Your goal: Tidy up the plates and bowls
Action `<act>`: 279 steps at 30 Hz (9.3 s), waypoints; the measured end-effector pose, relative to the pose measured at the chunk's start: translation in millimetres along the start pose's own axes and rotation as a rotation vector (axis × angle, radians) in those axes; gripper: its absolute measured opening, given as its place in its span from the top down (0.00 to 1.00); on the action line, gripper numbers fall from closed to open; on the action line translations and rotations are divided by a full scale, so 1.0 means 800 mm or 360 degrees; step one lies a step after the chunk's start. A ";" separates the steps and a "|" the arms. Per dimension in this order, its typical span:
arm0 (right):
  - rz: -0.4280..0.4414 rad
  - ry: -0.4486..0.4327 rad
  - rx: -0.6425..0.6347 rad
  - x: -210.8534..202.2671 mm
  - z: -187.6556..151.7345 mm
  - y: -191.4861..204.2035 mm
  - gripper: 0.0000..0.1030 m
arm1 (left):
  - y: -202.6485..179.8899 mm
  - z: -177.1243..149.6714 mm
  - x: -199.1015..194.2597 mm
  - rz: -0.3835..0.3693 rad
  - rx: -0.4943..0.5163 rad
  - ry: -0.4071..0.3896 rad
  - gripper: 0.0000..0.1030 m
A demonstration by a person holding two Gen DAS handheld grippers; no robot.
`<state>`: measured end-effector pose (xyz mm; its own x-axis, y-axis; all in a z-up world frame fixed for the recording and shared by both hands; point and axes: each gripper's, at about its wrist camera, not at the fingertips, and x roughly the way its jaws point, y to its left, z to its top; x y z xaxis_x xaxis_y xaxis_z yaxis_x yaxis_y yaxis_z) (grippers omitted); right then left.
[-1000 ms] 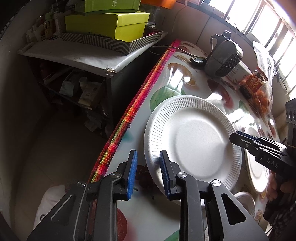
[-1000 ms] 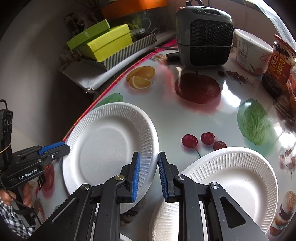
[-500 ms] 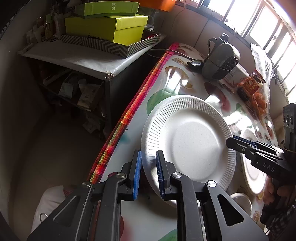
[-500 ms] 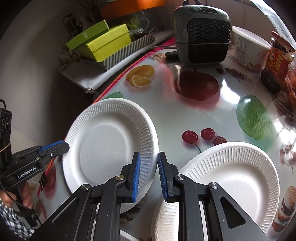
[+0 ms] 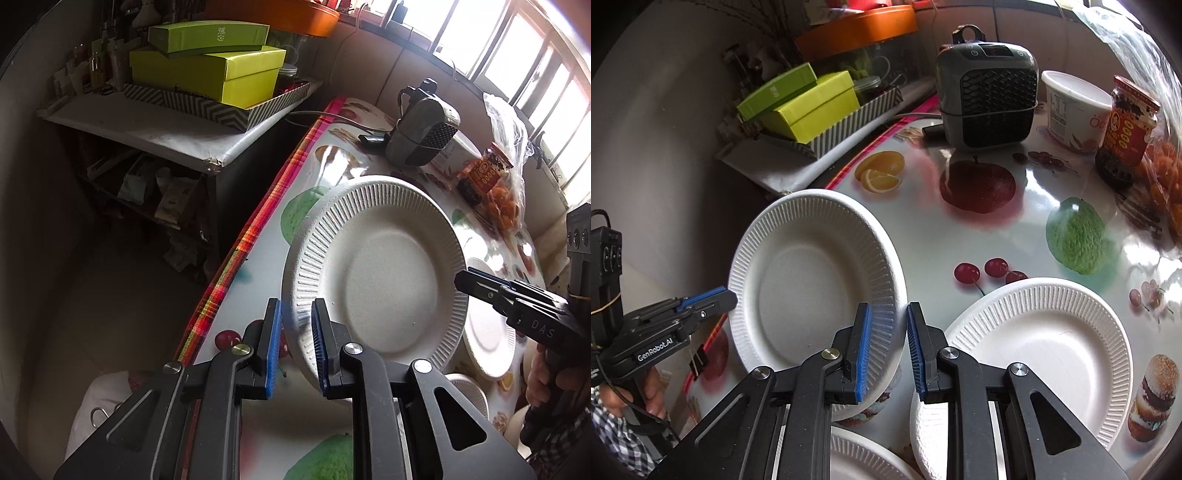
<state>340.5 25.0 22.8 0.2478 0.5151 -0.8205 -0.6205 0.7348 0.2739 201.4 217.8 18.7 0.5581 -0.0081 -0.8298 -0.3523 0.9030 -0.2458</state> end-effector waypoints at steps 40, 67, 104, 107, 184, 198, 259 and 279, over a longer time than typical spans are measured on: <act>-0.0060 -0.0002 0.0145 -0.116 -0.151 0.005 0.81 | -0.051 -0.106 -0.055 -0.0146 0.0220 0.0058 0.83; -0.0143 0.0111 0.0204 -0.112 -0.200 -0.009 0.81 | -0.074 -0.140 -0.037 -0.0154 0.0325 0.0188 0.83; -0.0232 0.0151 0.0162 -0.096 -0.207 -0.004 0.69 | -0.075 -0.149 -0.022 -0.0121 0.0340 0.0247 0.80; -0.0239 0.0149 0.0167 -0.096 -0.207 -0.005 0.66 | -0.074 -0.148 -0.023 -0.0125 0.0336 0.0245 0.74; -0.0047 0.0166 0.0464 -0.078 -0.064 -0.222 0.64 | -0.187 -0.006 0.089 -0.0230 0.0277 0.0418 0.67; -0.0084 0.0209 0.0435 -0.069 -0.063 -0.217 0.77 | -0.190 -0.008 0.096 -0.0240 0.0301 0.0446 0.76; -0.0083 0.0060 0.0341 -0.136 -0.075 -0.140 0.80 | -0.160 -0.016 0.007 -0.0286 0.0243 0.0259 0.87; -0.0022 0.0093 0.0281 -0.134 -0.122 -0.071 0.80 | -0.106 -0.062 -0.031 -0.0242 0.0197 0.0240 0.87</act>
<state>276.2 -114.9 46.3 0.2083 0.4818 -0.8512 -0.4758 0.8103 0.3422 180.2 120.1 35.5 0.4760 -0.2038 -0.8555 -0.1727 0.9322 -0.3182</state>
